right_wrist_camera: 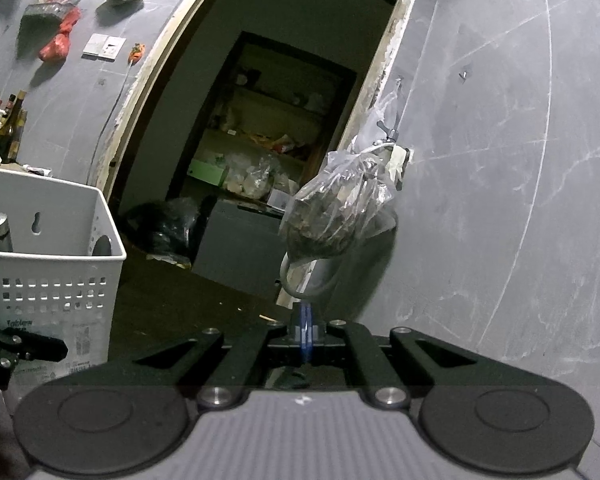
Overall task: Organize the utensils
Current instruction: 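Carry the metal spoon over the caddy with the right gripper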
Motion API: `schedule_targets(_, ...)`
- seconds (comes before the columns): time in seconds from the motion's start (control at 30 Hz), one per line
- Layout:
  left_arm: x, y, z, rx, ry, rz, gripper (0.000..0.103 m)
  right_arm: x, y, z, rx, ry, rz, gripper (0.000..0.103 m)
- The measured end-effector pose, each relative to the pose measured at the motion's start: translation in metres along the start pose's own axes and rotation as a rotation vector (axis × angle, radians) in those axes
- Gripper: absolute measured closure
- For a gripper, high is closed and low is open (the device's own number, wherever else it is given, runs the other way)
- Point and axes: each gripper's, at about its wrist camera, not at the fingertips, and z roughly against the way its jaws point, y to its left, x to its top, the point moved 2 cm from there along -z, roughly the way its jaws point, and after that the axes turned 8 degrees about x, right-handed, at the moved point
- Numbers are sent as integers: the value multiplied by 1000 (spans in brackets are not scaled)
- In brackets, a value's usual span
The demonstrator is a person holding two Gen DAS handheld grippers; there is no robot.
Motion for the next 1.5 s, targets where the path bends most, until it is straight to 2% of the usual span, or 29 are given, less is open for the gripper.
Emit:
schedule_targets(0.43, 0, 0, 0, 0, 0, -1, 26, 2, 10, 6, -1, -9, 85, 102)
schedule_targets(0.57, 0, 0, 0, 0, 0, 0, 26, 1, 9, 10, 13, -15, 59, 102)
schedule_targets(0.73, 0, 0, 0, 0, 0, 0, 26, 4, 10, 20, 74, -27, 29, 102)
schedule_targets(1.07, 0, 0, 0, 0, 0, 0, 26, -2, 10, 22, 82, -5, 1, 101)
schedule_targets(1.23, 0, 0, 1, -1, 0, 0, 26, -12, 10, 16, 95, 34, -26, 101)
schedule_targets(1.4, 0, 0, 1, -1, 0, 0, 26, -9, 10, 19, 78, 7, -26, 101)
schedule_targets(1.5, 0, 0, 1, 0, 0, 0, 26, 1, 5, 26, 53, -44, -32, 101)
